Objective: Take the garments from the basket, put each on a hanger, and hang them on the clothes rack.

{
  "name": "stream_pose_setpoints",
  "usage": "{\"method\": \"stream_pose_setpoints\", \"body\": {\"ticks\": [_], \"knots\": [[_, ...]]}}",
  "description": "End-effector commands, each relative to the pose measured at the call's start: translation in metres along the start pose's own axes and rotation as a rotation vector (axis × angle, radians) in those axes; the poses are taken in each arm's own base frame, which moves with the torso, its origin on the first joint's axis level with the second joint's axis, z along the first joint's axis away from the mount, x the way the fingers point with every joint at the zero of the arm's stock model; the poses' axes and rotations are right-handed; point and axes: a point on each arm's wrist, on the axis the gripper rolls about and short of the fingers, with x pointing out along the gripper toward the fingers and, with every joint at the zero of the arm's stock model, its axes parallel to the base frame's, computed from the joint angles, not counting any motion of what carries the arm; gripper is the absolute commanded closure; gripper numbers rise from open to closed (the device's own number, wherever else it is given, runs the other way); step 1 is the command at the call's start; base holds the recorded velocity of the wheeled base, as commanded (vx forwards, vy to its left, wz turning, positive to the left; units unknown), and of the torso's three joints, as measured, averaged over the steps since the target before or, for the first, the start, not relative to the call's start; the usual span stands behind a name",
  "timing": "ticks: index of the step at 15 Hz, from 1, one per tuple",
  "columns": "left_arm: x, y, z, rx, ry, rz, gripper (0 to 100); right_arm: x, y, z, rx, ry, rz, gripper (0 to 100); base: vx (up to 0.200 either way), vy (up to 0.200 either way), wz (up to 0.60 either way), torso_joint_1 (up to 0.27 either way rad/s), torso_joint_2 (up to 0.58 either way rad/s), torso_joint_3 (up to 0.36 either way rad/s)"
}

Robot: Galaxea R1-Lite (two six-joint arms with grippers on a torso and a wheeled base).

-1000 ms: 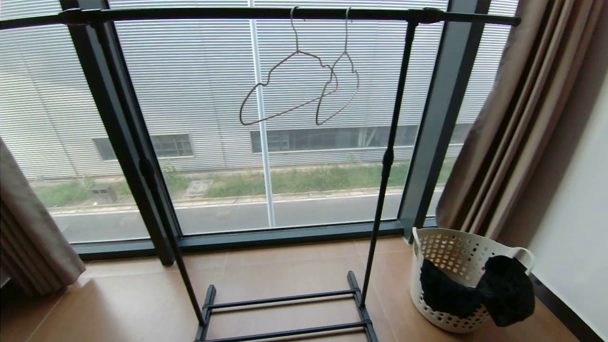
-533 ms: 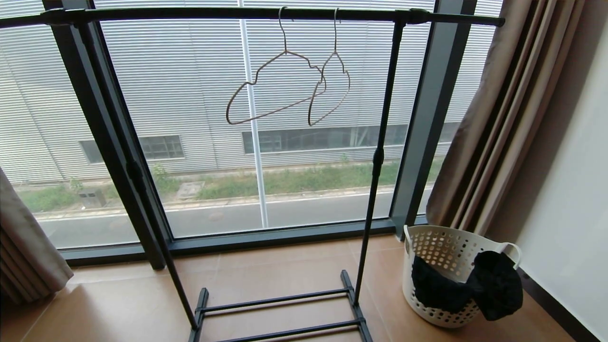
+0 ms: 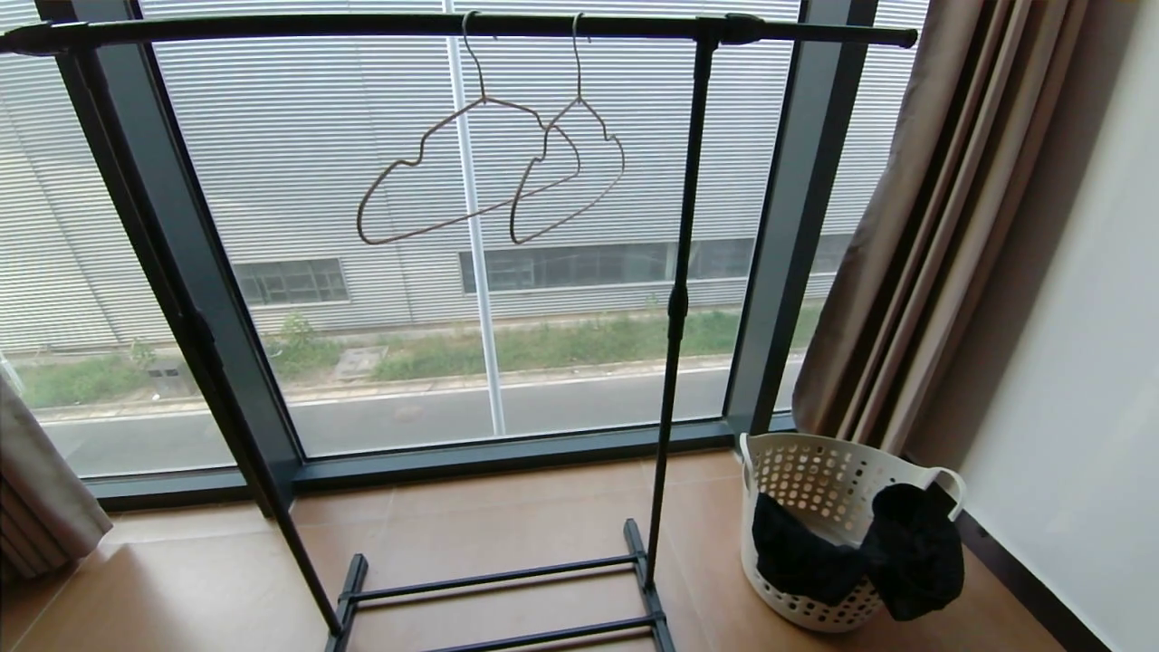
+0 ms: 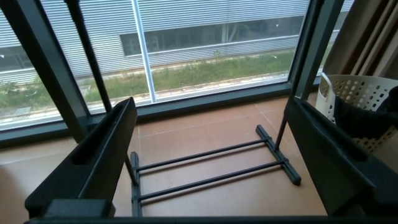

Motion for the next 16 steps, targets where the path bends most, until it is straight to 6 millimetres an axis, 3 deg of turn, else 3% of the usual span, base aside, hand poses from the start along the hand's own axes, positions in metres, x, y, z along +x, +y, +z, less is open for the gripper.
{"method": "stream_pose_setpoints", "body": {"ticks": [1,12,16], "knots": [[0.0001,0.0000,0.0000,0.000,0.001,0.000,0,0.0001,0.0000,0.0000,0.000,0.001,-0.001,0,0.000,-0.200,0.00,0.002,0.00,0.012],[0.0001,0.0000,0.0000,0.000,0.001,0.000,0,0.0001,0.0000,0.0002,0.000,0.000,-0.001,0,0.000,-0.200,0.00,0.004,0.00,0.004],[0.0001,0.0000,0.0000,0.000,0.001,0.000,0,0.0001,0.0000,0.0002,0.000,0.000,-0.001,0,0.000,0.000,-0.15,0.001,0.00,0.002]]}}
